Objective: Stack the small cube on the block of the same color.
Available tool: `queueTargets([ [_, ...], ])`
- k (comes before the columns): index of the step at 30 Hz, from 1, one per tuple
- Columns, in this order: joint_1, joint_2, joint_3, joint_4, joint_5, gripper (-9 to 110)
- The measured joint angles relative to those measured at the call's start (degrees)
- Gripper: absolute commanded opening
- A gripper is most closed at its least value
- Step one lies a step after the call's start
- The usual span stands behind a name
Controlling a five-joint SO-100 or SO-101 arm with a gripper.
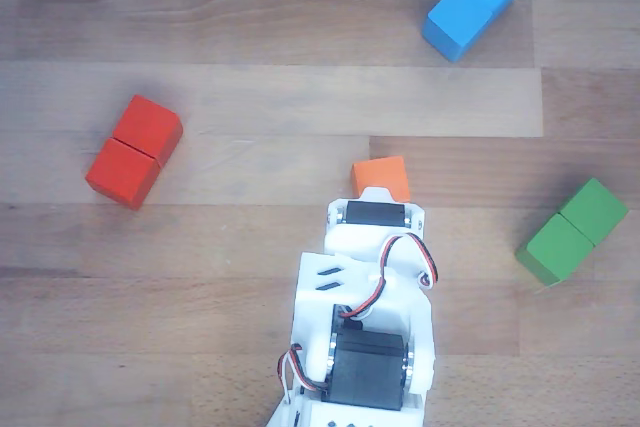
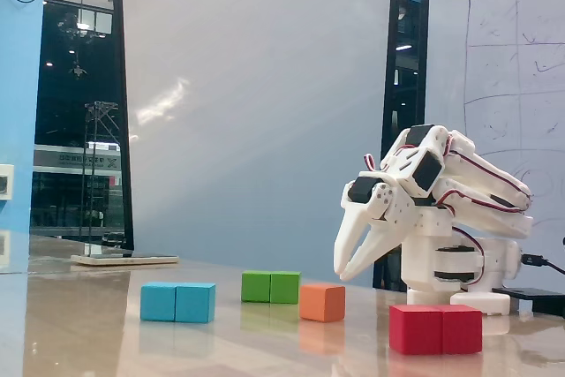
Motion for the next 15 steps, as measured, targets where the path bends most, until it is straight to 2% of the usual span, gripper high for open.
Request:
queueTargets([
  [15, 1.76, 0.00, 0.00, 0.00, 0.00, 0],
])
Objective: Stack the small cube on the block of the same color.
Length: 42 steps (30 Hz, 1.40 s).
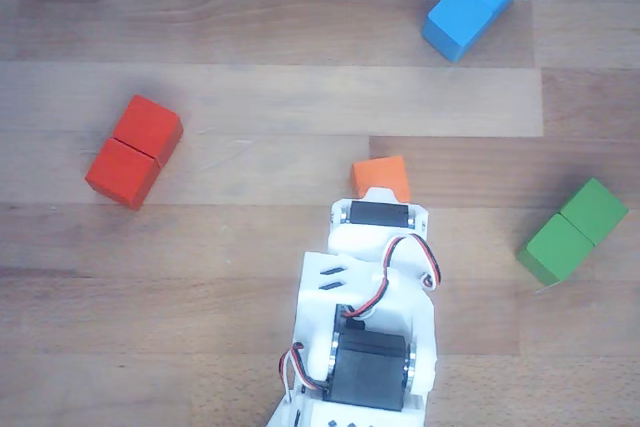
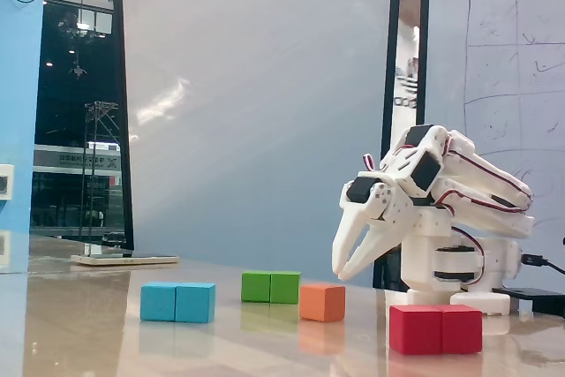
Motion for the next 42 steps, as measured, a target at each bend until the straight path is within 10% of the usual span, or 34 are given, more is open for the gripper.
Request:
queueTargets([
  [42, 1.58, 0.00, 0.00, 0.00, 0.00, 0],
])
